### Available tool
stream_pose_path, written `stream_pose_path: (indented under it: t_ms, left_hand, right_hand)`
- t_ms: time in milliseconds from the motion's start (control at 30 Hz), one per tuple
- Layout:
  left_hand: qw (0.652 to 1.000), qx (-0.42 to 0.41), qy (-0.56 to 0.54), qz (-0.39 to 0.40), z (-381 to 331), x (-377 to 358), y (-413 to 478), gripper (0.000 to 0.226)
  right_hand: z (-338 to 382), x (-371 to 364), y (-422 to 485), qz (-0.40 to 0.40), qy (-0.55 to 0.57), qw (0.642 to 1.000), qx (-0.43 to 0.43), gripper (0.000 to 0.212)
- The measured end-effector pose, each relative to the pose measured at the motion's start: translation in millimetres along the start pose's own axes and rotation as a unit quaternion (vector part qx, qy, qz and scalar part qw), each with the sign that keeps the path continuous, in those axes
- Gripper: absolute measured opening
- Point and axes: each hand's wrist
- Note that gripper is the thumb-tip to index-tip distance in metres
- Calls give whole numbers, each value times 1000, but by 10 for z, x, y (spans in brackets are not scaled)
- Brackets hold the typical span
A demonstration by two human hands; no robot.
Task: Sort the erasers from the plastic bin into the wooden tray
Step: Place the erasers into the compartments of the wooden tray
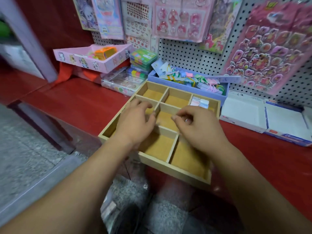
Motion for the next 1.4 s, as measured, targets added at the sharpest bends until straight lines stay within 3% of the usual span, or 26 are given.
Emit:
stream_pose_path:
  t_ms: [167, 367, 533, 667, 767, 900, 1033, 1200, 1400]
  left_hand:
    - [998, 25, 20, -54, 437, 686, -490, 24]
    - [982, 152, 5, -109, 1385, 1289, -1412, 9]
    - [949, 300, -50, -86, 2240, 1133, -2319, 5]
    - [916, 387, -105, -27, 2882, 649, -3049, 4]
    - [888, 432, -155, 19, 3249, 244, -3407, 4]
    - [868, 468, -150, 69, 3579, -299, -3696, 30]
    - [869, 460, -87, 158, 3778, -718, -3775, 52]
    - [907, 355, 1, 228, 4052, -1060, -3663, 85]
    - [932, 201, 116, 279, 4184, -1457, -3753, 77]
  right_hand:
    - [676, -331, -463, 71, 72, 985, 138, 13]
    - [1105, -969, -770, 247, 57, 957, 138, 12]
    - [1174, -1913, -835, 363, -24, 923, 128, 17]
    - [1071, -2760, -941, 448, -130, 875, 130, 42]
    - [1038, -3221, -982, 412, -163, 887, 130, 60]
    - [996, -3691, -973, 348, -192, 902, 166, 63]
    - [854, -3952, -1084, 320, -166, 917, 171, 75]
    - [778, -4035, -1142, 293, -156, 927, 173, 75]
    - [771, -4044, -1140, 306, -150, 927, 158, 79]
Point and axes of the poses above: each hand's wrist, its own y-axis towards the middle knuckle, its own x-axis out of the back of the hand, z = x × y
